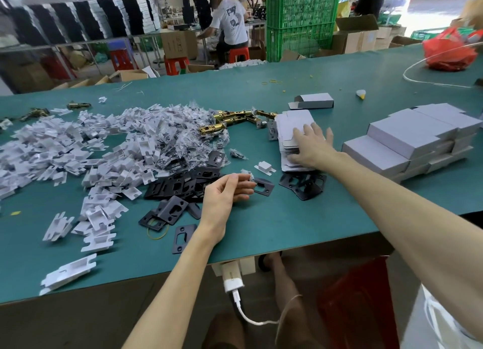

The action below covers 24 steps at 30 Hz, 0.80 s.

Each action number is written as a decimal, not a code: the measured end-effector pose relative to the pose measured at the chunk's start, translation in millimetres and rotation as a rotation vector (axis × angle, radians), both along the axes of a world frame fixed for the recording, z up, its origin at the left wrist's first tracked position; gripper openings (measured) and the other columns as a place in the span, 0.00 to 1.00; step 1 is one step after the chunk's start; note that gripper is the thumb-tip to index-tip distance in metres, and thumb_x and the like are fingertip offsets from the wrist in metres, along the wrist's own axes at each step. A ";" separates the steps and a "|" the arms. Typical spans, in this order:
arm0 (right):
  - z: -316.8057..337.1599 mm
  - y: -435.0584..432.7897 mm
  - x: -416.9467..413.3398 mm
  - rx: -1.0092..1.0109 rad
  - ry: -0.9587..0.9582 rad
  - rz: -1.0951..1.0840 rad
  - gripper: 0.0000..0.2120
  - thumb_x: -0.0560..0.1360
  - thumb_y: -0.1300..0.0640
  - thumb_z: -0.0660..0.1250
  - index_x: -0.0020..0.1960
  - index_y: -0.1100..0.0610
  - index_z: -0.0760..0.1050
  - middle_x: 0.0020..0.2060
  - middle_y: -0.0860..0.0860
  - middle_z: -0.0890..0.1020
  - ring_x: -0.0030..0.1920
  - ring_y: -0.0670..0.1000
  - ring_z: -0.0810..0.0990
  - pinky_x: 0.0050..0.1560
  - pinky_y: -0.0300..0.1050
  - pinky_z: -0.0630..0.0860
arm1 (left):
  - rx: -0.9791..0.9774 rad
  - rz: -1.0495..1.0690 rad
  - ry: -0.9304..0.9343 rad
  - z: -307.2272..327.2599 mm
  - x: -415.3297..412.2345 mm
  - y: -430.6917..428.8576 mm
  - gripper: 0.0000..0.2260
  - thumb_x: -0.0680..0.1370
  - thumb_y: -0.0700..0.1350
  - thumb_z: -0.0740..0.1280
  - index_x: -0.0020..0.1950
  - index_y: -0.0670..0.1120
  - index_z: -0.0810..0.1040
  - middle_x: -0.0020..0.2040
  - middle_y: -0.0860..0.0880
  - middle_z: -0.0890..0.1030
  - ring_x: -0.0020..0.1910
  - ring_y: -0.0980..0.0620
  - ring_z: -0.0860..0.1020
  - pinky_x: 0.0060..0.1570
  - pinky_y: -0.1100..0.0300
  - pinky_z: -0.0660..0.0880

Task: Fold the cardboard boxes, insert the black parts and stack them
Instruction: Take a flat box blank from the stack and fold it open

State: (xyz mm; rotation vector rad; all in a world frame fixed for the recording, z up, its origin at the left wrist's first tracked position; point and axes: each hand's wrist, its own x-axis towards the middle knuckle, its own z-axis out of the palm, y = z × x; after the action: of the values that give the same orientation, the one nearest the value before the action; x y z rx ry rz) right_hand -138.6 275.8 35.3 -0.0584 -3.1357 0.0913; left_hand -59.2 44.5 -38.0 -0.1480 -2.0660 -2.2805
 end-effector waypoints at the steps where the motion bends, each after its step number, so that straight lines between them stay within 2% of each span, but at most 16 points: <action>1: -2.0 -3.0 -0.4 0.032 -0.004 -0.007 0.32 0.79 0.45 0.67 0.76 0.60 0.61 0.76 0.62 0.61 0.79 0.61 0.55 0.78 0.66 0.45 | 0.004 0.001 -0.003 -0.1 -0.2 0.0 0.14 0.87 0.44 0.60 0.59 0.39 0.84 0.49 0.42 0.88 0.47 0.47 0.86 0.47 0.61 0.82; 4: -8.2 -7.5 5.9 0.117 0.130 0.008 0.21 0.80 0.51 0.67 0.67 0.60 0.69 0.65 0.62 0.72 0.70 0.64 0.67 0.78 0.66 0.50 | 0.008 0.004 -0.006 -0.7 -0.8 0.5 0.14 0.87 0.44 0.60 0.58 0.39 0.84 0.48 0.42 0.88 0.46 0.48 0.86 0.46 0.62 0.82; 8: -11.7 -3.4 21.7 0.116 0.190 0.020 0.15 0.80 0.59 0.63 0.66 0.59 0.71 0.62 0.61 0.74 0.66 0.64 0.69 0.75 0.66 0.58 | 0.002 0.003 -0.001 -1.3 -1.3 0.7 0.14 0.87 0.43 0.60 0.58 0.39 0.84 0.47 0.43 0.88 0.44 0.49 0.85 0.45 0.62 0.81; 10: -10.6 -0.3 30.5 0.092 0.244 0.050 0.13 0.80 0.62 0.60 0.63 0.60 0.73 0.60 0.61 0.77 0.62 0.64 0.71 0.68 0.62 0.67 | 0.001 0.003 -0.002 -0.1 -0.8 0.1 0.14 0.87 0.43 0.60 0.58 0.39 0.84 0.47 0.43 0.88 0.44 0.50 0.85 0.45 0.63 0.81; 12: -9.5 0.7 39.7 -0.016 0.380 0.085 0.10 0.80 0.67 0.56 0.57 0.61 0.74 0.55 0.61 0.80 0.57 0.63 0.73 0.54 0.58 0.74 | -0.003 0.008 -0.004 0.5 0.7 -0.1 0.14 0.87 0.43 0.60 0.58 0.38 0.84 0.47 0.42 0.88 0.44 0.49 0.85 0.45 0.62 0.81; 14: -7.6 -3.1 50.3 -0.245 0.546 0.105 0.11 0.82 0.67 0.56 0.59 0.61 0.76 0.56 0.59 0.82 0.57 0.62 0.74 0.50 0.57 0.76 | 0.003 0.004 -0.007 2.0 2.1 0.1 0.14 0.87 0.44 0.60 0.59 0.37 0.83 0.49 0.41 0.88 0.45 0.48 0.86 0.46 0.61 0.82; 16: -7.0 -13.0 63.0 -0.473 0.647 0.207 0.15 0.83 0.66 0.59 0.67 0.59 0.77 0.61 0.58 0.82 0.61 0.59 0.76 0.58 0.56 0.76 | 0.032 -0.016 -0.009 4.9 3.2 0.2 0.17 0.88 0.47 0.59 0.63 0.38 0.82 0.54 0.42 0.87 0.50 0.46 0.86 0.49 0.58 0.83; 18: -11.6 -29.1 78.1 -0.606 0.610 0.357 0.19 0.81 0.69 0.61 0.70 0.59 0.77 0.66 0.56 0.80 0.66 0.57 0.75 0.66 0.53 0.73 | 0.101 -0.052 -0.034 8.9 4.2 -0.9 0.23 0.87 0.55 0.56 0.69 0.39 0.78 0.60 0.44 0.86 0.57 0.45 0.85 0.56 0.54 0.82; 21: -27.7 -55.2 96.4 -0.665 0.452 0.528 0.21 0.78 0.73 0.63 0.68 0.60 0.79 0.69 0.55 0.78 0.71 0.56 0.73 0.74 0.52 0.67 | 0.284 -0.079 -0.114 12.9 3.2 -5.5 0.35 0.80 0.67 0.54 0.74 0.41 0.73 0.66 0.42 0.83 0.65 0.43 0.82 0.62 0.50 0.79; 24: -42.3 -73.2 106.4 -0.830 0.303 0.509 0.24 0.75 0.78 0.62 0.64 0.60 0.82 0.70 0.54 0.77 0.73 0.55 0.70 0.77 0.48 0.62 | 0.458 -0.078 -0.171 15.2 3.3 -13.4 0.37 0.79 0.69 0.55 0.75 0.40 0.72 0.67 0.39 0.81 0.67 0.42 0.80 0.68 0.47 0.75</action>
State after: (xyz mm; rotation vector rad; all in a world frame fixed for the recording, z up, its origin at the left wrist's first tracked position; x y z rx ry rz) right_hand -32.2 202.5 -7.0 0.6696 -2.5101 1.2348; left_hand -55.8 31.0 -22.8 -0.0094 -1.5613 -2.8292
